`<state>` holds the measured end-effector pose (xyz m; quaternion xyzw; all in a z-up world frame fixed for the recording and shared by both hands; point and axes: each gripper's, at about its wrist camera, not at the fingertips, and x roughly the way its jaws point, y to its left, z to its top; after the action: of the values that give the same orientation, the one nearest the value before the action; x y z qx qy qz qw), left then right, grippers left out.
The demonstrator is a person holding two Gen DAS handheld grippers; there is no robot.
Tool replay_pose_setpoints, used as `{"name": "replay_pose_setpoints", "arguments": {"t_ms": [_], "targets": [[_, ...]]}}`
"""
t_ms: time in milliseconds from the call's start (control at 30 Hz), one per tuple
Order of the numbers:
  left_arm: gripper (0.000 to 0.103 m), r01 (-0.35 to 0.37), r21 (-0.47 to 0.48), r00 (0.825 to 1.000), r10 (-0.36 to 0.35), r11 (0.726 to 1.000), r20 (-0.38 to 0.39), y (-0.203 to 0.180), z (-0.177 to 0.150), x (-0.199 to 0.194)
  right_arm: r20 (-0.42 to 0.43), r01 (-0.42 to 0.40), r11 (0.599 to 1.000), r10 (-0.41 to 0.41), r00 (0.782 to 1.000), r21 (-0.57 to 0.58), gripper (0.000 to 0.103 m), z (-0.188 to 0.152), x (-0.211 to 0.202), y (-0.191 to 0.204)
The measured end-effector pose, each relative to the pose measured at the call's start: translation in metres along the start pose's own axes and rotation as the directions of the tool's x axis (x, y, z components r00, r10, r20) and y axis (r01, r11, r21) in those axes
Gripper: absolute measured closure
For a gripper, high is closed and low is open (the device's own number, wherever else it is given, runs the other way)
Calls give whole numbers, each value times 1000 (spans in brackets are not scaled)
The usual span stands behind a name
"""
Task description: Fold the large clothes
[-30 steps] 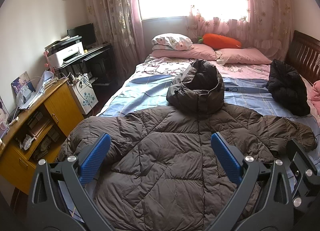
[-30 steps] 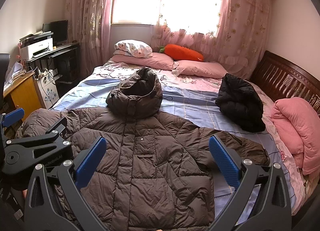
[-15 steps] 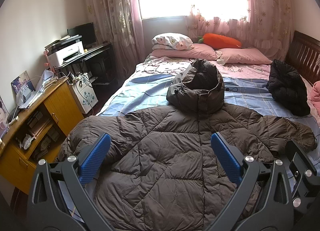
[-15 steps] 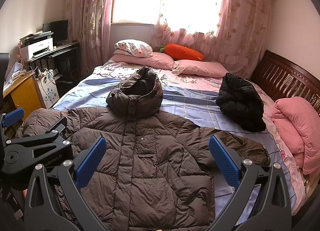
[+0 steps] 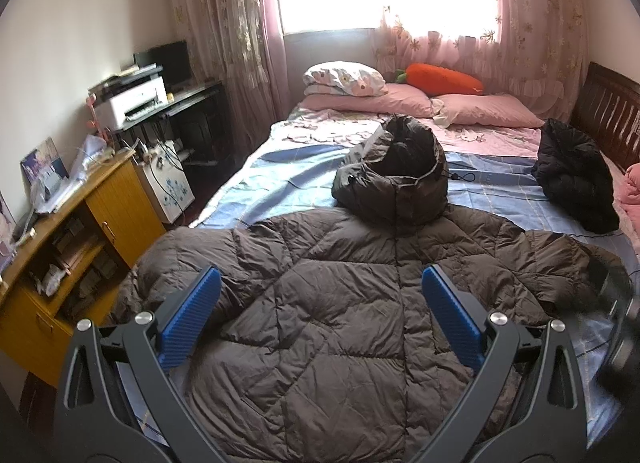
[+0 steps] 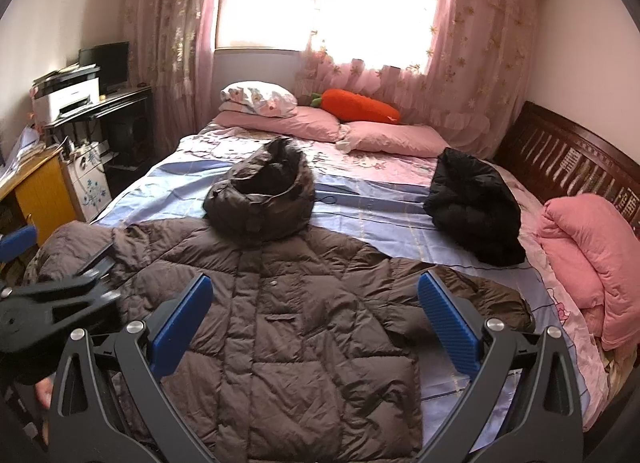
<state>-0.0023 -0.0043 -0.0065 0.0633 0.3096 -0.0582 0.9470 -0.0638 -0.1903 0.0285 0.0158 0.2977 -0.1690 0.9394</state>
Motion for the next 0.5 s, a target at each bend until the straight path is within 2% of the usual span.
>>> {"name": "replay_pose_setpoints", "arguments": {"t_ms": [100,167,200,233,300,333,367,400,433,467,500], "targets": [[2,93,-57,993,-97,994,-65,5,-4,13,-100,-8,996,17,995,94,1,8,44,-61],[2,175,-113,977,-187,978,-102,7,-6,23,-195,57,974,-14,981,219,1,5,86,-129],[2,202,-142,967,-221,969,-129,6,-9,31,-216,83,960,-25,976,266,1,1,98,-153],[2,203,-151,961,-227,967,-158,2,-10,38,-241,129,933,-48,969,336,1,-8,115,-190],[2,162,-112,951,-185,980,-248,-15,-9,54,-255,246,866,-144,956,435,1,-32,139,-258],[2,148,-77,944,-164,986,-285,-26,-7,62,-293,306,832,-182,939,464,1,-44,149,-282],[2,141,-40,938,-147,989,-314,-38,-4,69,-355,346,795,-177,918,498,1,-55,161,-302],[2,148,-18,934,-145,989,-325,-48,0,72,-410,339,751,-99,907,567,1,-70,176,-325],[2,174,5,933,-163,985,-321,-61,6,74,-425,310,720,-24,905,620,1,-81,187,-338],[2,197,27,933,-179,980,-313,-72,12,74,-428,267,673,82,900,690,1,-95,203,-355],[2,225,65,935,-197,972,-295,-88,20,73,-435,263,629,135,890,732,1,-109,217,-370]]}}
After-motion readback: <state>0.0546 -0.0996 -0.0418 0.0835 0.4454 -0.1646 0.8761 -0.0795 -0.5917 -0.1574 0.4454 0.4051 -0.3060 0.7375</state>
